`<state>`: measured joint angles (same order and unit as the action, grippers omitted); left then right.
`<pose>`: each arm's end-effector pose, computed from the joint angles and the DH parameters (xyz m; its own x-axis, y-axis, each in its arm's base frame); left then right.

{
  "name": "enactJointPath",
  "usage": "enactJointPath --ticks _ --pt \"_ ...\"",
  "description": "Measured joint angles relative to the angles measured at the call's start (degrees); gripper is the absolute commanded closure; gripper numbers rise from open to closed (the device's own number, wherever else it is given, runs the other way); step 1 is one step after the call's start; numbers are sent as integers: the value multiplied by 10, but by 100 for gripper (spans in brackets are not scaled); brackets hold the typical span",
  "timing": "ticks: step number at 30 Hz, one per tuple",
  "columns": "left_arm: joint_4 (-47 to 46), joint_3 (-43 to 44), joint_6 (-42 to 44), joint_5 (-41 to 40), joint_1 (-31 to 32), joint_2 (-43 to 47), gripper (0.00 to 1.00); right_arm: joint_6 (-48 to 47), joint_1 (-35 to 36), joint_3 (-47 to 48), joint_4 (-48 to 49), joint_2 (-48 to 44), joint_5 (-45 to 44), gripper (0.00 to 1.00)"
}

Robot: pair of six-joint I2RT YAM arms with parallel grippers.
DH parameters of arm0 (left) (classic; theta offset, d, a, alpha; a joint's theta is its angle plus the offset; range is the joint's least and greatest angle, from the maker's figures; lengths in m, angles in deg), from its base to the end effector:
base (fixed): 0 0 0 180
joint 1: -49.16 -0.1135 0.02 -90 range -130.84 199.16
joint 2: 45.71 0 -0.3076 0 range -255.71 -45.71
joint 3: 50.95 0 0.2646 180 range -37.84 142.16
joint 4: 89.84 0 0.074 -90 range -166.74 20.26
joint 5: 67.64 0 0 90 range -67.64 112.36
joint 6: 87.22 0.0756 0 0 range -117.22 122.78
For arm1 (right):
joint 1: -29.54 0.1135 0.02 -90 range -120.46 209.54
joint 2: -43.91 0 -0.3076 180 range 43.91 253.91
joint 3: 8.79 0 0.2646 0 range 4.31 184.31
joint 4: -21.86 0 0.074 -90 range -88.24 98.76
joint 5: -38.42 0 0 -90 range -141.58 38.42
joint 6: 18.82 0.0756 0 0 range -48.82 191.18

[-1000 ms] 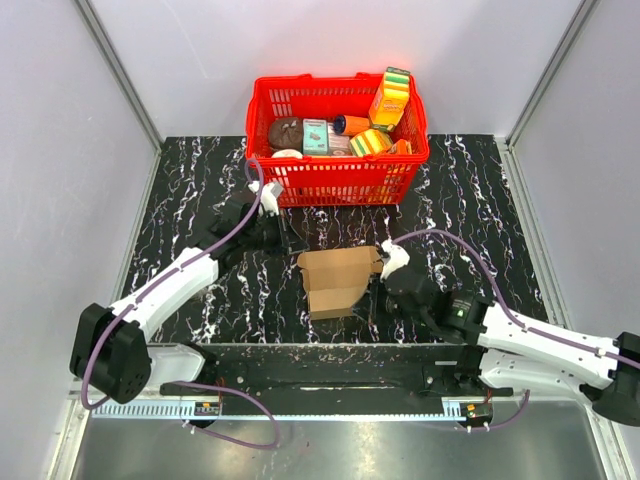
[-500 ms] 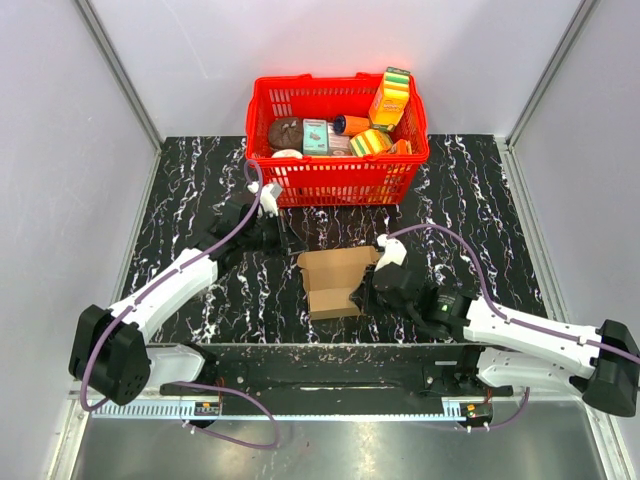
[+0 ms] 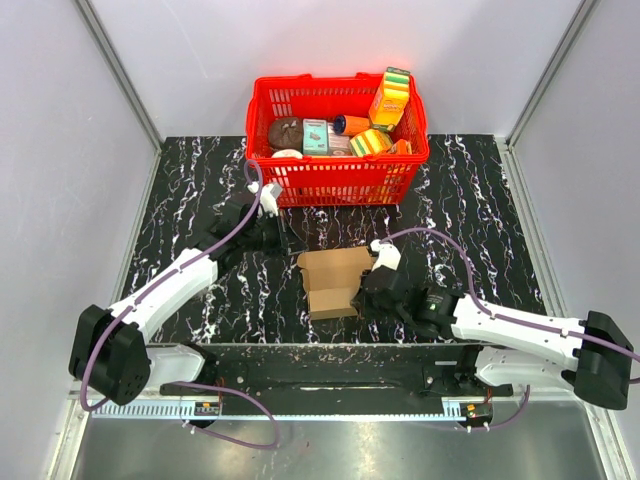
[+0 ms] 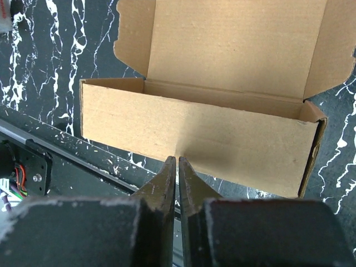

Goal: Fold the paper box

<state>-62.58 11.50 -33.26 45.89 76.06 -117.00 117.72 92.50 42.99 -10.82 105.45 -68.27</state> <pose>0.2526 -0.1620 0.2797 -0.8382 -0.1796 -0.5150 0.2589 0.7000 -0.6656 0.1295 0.2059 0.2403 -0.7604 0.0397 -0.6483 -0.2979 0.8657 0.4024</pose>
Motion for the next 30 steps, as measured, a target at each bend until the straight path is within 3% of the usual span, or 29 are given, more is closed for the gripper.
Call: enactJointPath --ticks 30 --pt "0 -3 0 0 0 0 100 58 0 -61 15 -22 48 94"
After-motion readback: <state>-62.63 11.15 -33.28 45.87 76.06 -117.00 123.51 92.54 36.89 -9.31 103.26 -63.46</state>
